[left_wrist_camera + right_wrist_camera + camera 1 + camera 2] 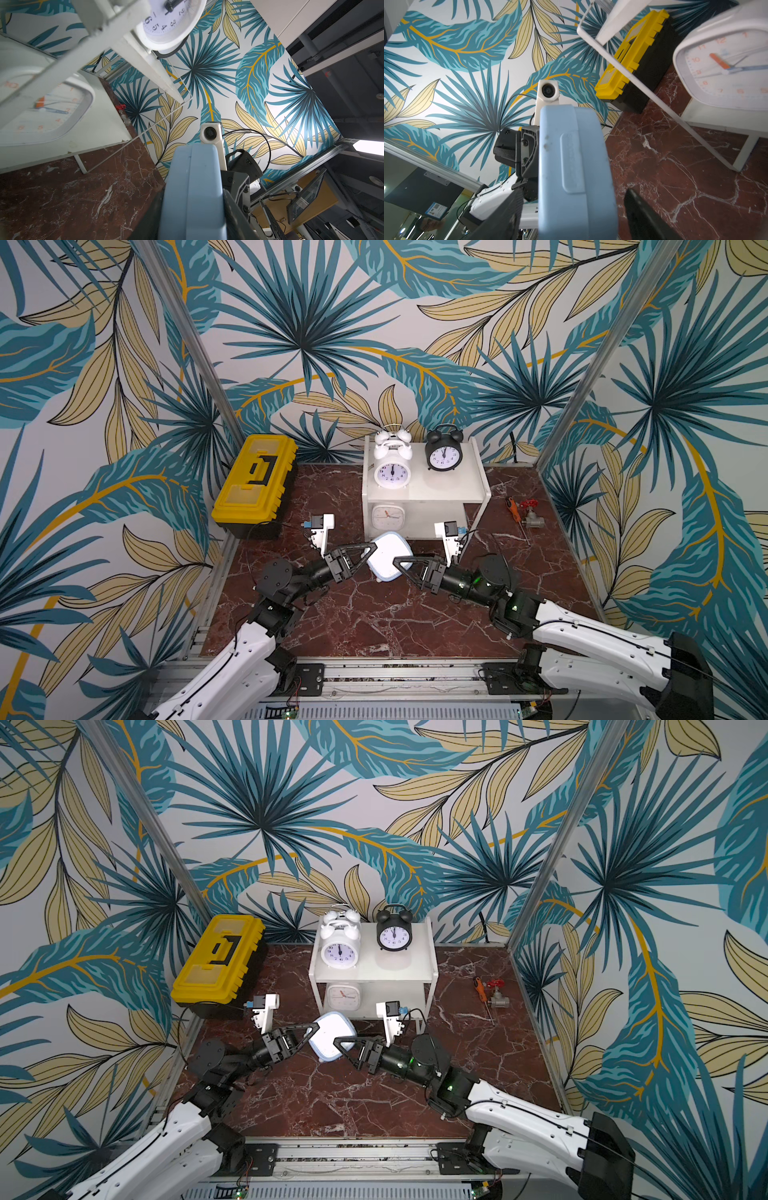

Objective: Place the alarm clocks on the shelf by style
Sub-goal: Pick up the alarm from the center of the board.

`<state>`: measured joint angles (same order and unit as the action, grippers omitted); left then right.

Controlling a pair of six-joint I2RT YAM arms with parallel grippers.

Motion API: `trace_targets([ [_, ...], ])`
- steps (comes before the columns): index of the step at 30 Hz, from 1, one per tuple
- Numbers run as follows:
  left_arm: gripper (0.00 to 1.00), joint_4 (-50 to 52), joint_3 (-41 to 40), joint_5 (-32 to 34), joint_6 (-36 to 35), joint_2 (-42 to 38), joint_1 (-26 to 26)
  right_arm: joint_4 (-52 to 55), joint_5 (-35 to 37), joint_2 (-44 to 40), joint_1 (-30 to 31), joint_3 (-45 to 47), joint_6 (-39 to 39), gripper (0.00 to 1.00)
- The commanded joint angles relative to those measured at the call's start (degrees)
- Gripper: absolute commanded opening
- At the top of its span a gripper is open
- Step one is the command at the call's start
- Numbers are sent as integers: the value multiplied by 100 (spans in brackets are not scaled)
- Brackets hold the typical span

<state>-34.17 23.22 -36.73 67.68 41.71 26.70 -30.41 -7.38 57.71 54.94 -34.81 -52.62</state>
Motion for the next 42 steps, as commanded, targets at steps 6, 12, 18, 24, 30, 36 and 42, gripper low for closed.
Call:
trace_targets([
  [6, 20, -369, -222, 289, 13, -111, 20, -600, 536, 197, 189, 147, -148, 44],
  [12, 21, 47, -130, 306, -212, -102, 20, -134, 563, 45, 193, 40, -67, 29],
  [18, 64, 861, 142, 55, -644, -149, 19, 1392, 517, -278, 165, -505, 635, 21],
  [24, 91, 1520, 526, -671, -1109, -151, 11, 3356, -1120, -373, -326, -1465, 1567, 21],
  [30, 91, 1174, 683, -1451, -966, 51, 13, 3692, -2866, -111, -1141, -1859, 1692, 18],
  [36, 75, 950, 709, -1641, -835, 89, 11, 3763, -3745, 304, -1385, -2243, 1800, 18],
  [42, 58, 931, 728, -1715, -868, 74, 11, 3727, -4100, 554, -1546, -2294, 1811, 18],
])
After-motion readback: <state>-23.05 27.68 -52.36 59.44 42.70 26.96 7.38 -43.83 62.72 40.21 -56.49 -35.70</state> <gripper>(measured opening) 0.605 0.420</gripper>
